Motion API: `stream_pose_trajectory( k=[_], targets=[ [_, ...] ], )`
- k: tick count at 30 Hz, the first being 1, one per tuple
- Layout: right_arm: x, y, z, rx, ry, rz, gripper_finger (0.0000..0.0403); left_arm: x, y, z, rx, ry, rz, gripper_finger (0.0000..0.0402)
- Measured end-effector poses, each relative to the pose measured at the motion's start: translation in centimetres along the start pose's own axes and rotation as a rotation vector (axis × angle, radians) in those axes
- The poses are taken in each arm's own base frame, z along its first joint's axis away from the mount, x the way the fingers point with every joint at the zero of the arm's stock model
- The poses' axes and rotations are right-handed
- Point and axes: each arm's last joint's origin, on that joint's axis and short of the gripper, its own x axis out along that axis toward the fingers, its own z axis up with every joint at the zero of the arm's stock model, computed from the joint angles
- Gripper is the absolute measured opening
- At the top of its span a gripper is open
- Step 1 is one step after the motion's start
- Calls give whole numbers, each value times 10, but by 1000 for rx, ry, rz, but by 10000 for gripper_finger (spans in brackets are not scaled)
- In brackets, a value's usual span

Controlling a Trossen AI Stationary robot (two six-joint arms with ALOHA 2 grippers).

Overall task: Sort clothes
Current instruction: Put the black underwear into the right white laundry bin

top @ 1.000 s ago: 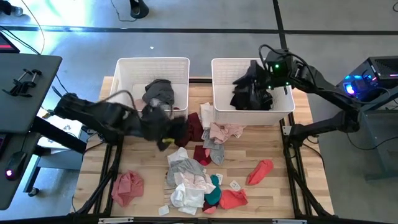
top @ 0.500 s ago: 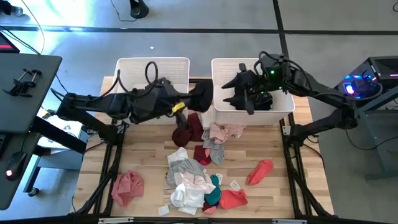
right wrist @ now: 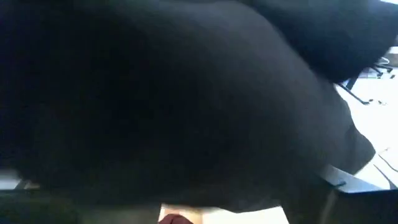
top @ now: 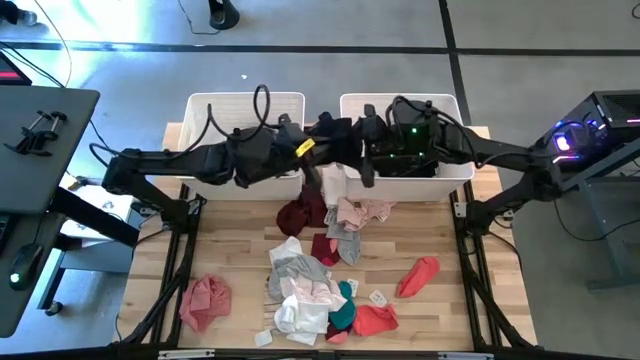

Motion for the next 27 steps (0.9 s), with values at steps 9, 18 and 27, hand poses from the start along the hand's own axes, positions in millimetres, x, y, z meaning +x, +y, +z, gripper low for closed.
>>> stream_pose_trajectory(
  k=[9, 18, 27],
  targets=[
    [-17, -3, 4, -3, -4, -18, 30, 8, -3, -2, 69, -30, 38, 58],
    [-71, -22, 6, 13, 78, -220, 28, 8, 1, -4, 88, -3, 105, 177],
    [-132, -62, -24, 141, 376, -525, 14, 7, 2, -8, 111, 38, 113, 197]
  ],
)
